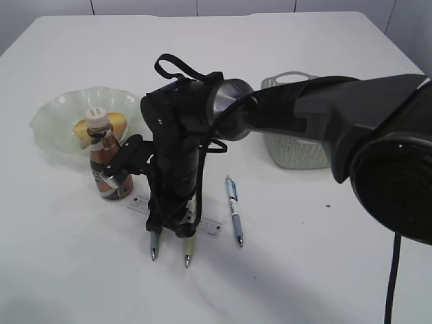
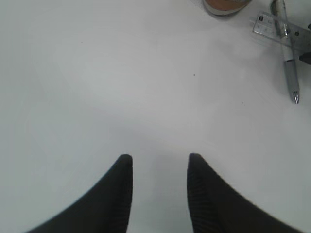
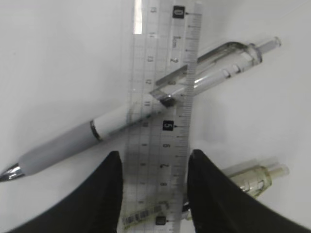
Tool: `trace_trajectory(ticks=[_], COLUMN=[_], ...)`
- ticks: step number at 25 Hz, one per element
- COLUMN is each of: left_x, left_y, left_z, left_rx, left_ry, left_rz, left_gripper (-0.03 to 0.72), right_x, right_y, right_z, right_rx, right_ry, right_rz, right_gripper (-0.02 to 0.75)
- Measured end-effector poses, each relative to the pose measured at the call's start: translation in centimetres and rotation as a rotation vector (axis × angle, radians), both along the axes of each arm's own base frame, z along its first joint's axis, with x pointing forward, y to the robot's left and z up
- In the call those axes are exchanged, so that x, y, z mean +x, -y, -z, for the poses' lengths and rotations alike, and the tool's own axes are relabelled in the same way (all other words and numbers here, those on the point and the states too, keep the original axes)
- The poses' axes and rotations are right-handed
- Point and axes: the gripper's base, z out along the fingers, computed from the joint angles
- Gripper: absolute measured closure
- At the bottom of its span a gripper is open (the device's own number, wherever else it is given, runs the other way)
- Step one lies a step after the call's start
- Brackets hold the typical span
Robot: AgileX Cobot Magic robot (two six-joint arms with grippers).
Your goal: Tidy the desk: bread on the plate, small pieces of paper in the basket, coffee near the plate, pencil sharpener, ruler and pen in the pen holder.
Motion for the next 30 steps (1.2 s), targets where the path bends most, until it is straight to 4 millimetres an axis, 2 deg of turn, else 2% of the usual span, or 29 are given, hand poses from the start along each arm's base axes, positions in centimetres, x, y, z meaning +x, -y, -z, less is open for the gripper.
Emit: trace_trajectory(ticks=[3, 11, 18, 24, 30], left_x=[0.0, 0.0, 0.0, -0.4, -0.4], left_y=[0.0, 0.0, 0.0, 0.0, 0.0], left_z=[0.0, 0.0, 0.1, 0.9, 0.9], left_rx=[0.000, 0.000, 0.000, 0.003, 0.004], left_ry=[0.000, 0.000, -0.003, -0.031, -0.033], left_rz=[0.000, 0.000, 0.000, 0.000, 0.000], left_gripper=[0.410, 0.411, 0.411, 0.412, 0.412], right_x=[0.0, -0.1, 0.1, 0.0, 0.8], right_y=[0.0, 0.1, -0.2, 0.0, 2.4], right_z=[0.0, -0.3, -2.2, -5.4, -9.7], right_rx=[0.000, -0.014, -0.017, 0.035, 0.098], right_ry=[0.000, -0.016, -0.029, -0.006, 0.022], right_rz=[0.000, 0.000, 0.002, 0.012, 0.069], right_gripper=[0.463, 0.467, 0.467, 0.467, 0.467])
